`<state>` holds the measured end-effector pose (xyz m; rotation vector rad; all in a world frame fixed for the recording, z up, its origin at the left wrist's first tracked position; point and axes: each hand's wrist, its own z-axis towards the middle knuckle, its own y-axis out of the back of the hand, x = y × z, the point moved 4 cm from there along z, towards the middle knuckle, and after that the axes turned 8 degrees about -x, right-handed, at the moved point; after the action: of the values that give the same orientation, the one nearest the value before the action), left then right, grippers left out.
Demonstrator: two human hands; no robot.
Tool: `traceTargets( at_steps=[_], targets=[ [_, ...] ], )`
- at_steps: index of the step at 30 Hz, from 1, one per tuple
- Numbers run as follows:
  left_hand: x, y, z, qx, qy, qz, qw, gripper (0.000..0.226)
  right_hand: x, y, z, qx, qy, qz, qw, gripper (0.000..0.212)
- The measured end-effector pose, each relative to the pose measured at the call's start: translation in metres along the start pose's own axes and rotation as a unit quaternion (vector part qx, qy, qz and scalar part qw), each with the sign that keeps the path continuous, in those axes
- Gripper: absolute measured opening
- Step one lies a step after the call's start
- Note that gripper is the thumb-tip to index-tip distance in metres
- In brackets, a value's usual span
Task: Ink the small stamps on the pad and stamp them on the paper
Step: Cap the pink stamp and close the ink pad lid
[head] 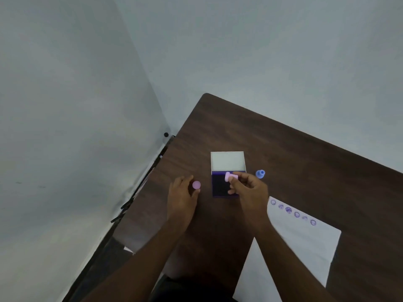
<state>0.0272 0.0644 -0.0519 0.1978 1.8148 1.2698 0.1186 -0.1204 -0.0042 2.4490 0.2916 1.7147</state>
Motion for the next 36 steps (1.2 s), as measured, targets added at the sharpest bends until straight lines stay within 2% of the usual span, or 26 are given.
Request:
traceTargets(
  at_steps=[3,6,11,14,17,20,23,27,29,32,36],
  targets=[
    [0.007,-0.007,0.002,0.007,0.02,0.014,1.0,0.054,0.002,-0.005,0.0,0.002,0.003,-0.015,1.0,0.018],
    [0.013,-0.012,0.005,0.003,0.026,0.019,0.999,0.056,0.003,-0.005,-0.001,0.002,0.004,-0.019,1.0,0.02],
    [0.017,-0.016,0.008,-0.017,-0.011,0.017,1.0,0.041,0.002,-0.001,-0.003,-0.008,-0.003,-0.011,1.0,0.019],
    [0.015,-0.013,0.008,-0.023,-0.008,-0.029,0.999,0.03,0.0,0.001,-0.002,-0.006,-0.007,-0.019,1.0,0.02],
    [0.011,-0.009,0.005,-0.006,0.046,-0.125,0.991,0.027,0.0,0.002,-0.002,-0.001,-0.008,-0.014,1.0,0.022],
    [0.004,-0.009,0.002,0.061,0.145,-0.251,0.955,0.026,0.0,0.001,-0.004,0.001,-0.009,-0.008,1.0,0.026],
    [-0.006,-0.006,0.0,0.105,0.196,-0.37,0.902,0.023,-0.003,-0.001,-0.006,0.002,-0.012,-0.001,1.0,0.022],
    [-0.021,-0.005,-0.001,0.198,0.291,-0.505,0.788,0.029,-0.007,-0.004,-0.007,0.011,-0.032,0.009,0.999,0.025],
    [-0.026,-0.003,-0.002,0.207,0.318,-0.544,0.748,0.029,-0.009,-0.004,-0.007,0.013,-0.036,0.014,0.999,0.023],
    [-0.03,0.001,-0.004,0.176,0.342,-0.575,0.722,0.019,-0.011,-0.003,-0.009,0.009,-0.05,0.027,0.998,0.023],
    [-0.026,0.008,0.003,0.143,0.346,-0.57,0.731,0.023,-0.015,-0.002,-0.007,0.011,-0.086,0.05,0.995,0.023]
  ],
)
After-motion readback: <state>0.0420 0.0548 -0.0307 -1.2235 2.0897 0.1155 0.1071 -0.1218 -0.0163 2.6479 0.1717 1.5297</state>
